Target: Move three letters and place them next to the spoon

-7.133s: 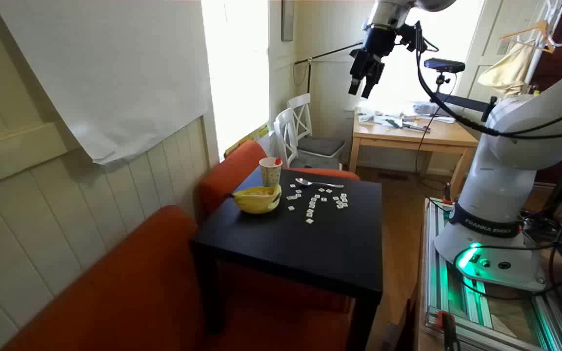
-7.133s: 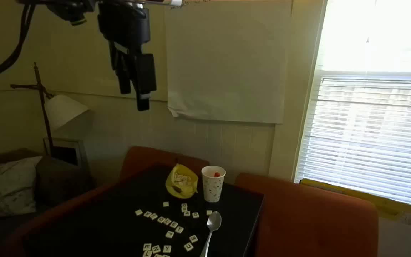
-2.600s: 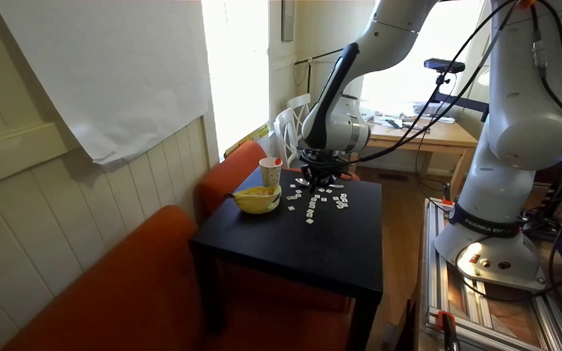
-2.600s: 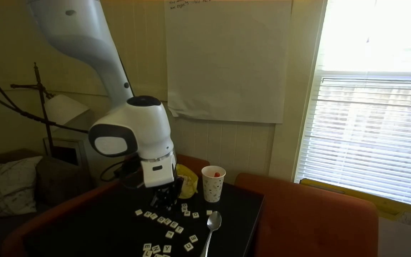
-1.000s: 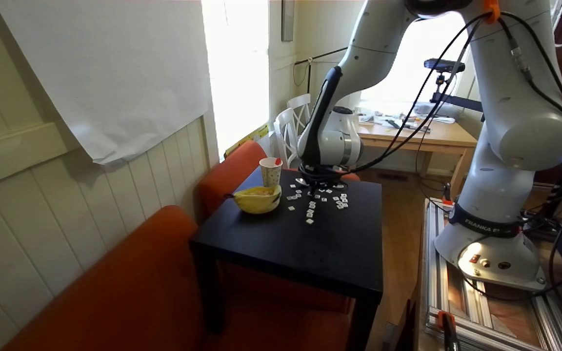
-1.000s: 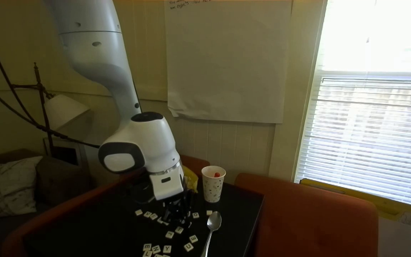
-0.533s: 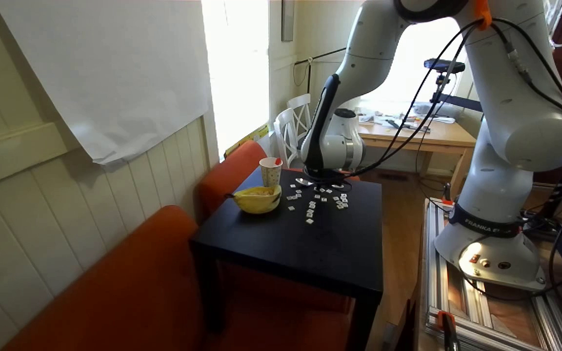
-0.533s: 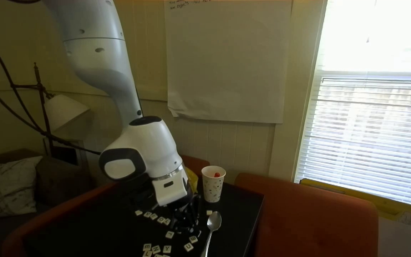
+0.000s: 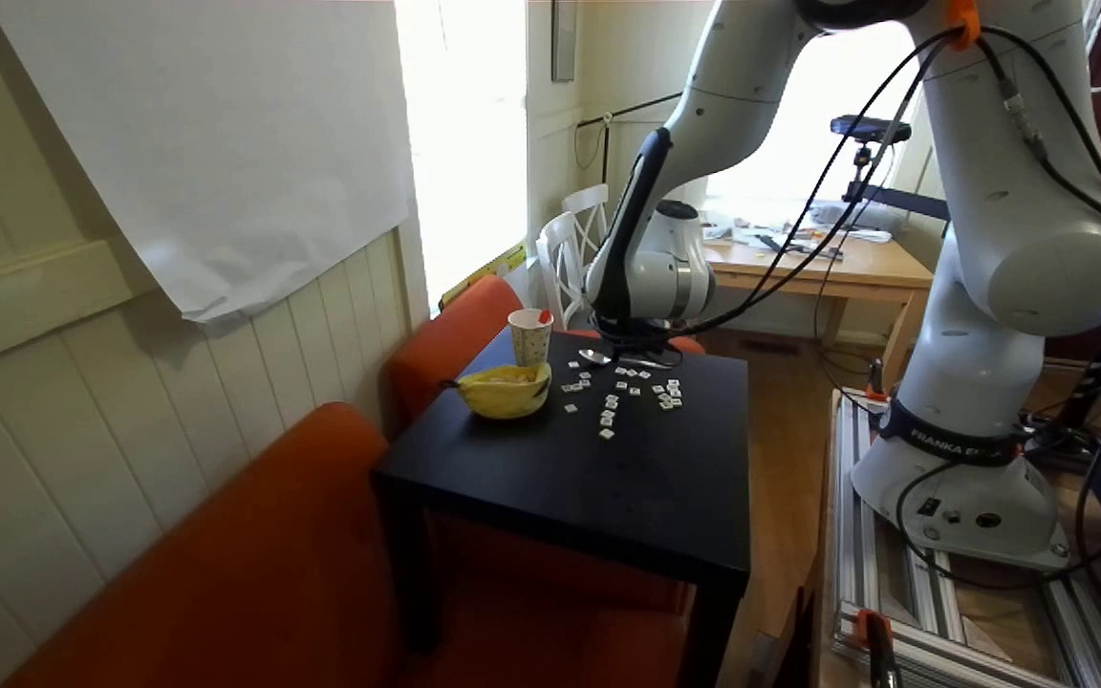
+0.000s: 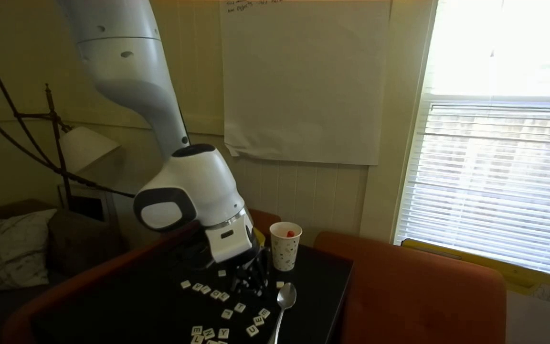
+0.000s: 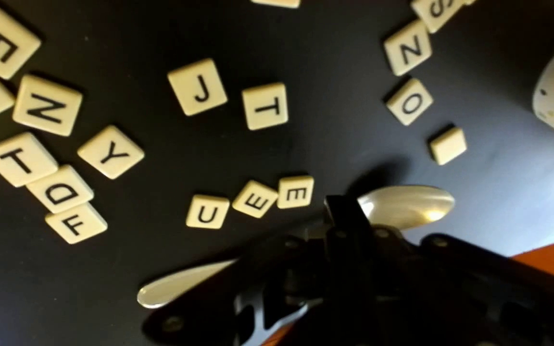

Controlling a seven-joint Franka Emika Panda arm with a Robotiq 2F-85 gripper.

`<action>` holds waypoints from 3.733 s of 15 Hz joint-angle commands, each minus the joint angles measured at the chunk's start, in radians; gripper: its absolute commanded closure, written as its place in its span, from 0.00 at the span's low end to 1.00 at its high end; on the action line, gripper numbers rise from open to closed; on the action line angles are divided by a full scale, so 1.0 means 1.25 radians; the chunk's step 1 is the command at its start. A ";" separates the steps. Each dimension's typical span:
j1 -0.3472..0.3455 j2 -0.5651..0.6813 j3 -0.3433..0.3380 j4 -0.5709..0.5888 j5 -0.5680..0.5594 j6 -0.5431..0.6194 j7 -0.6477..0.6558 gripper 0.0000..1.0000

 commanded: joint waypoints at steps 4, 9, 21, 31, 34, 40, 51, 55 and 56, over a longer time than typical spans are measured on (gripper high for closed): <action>-0.046 -0.297 -0.005 -0.134 -0.044 -0.182 -0.112 0.98; -0.081 -0.476 -0.045 -0.216 -0.176 -0.409 -0.204 0.99; -0.178 -0.491 -0.093 -0.130 -0.546 -0.904 -0.395 0.99; -0.167 -0.432 -0.094 -0.145 -0.545 -0.870 -0.484 0.98; -0.155 -0.390 -0.087 -0.145 -0.518 -0.823 -0.496 0.99; -0.129 -0.293 -0.054 -0.144 -0.411 -0.686 -0.545 0.99; -0.147 -0.180 0.021 -0.135 -0.378 -0.468 -0.597 0.99; -0.146 -0.156 0.023 -0.134 -0.380 -0.432 -0.607 0.99; -0.147 -0.154 0.022 -0.135 -0.384 -0.431 -0.607 0.99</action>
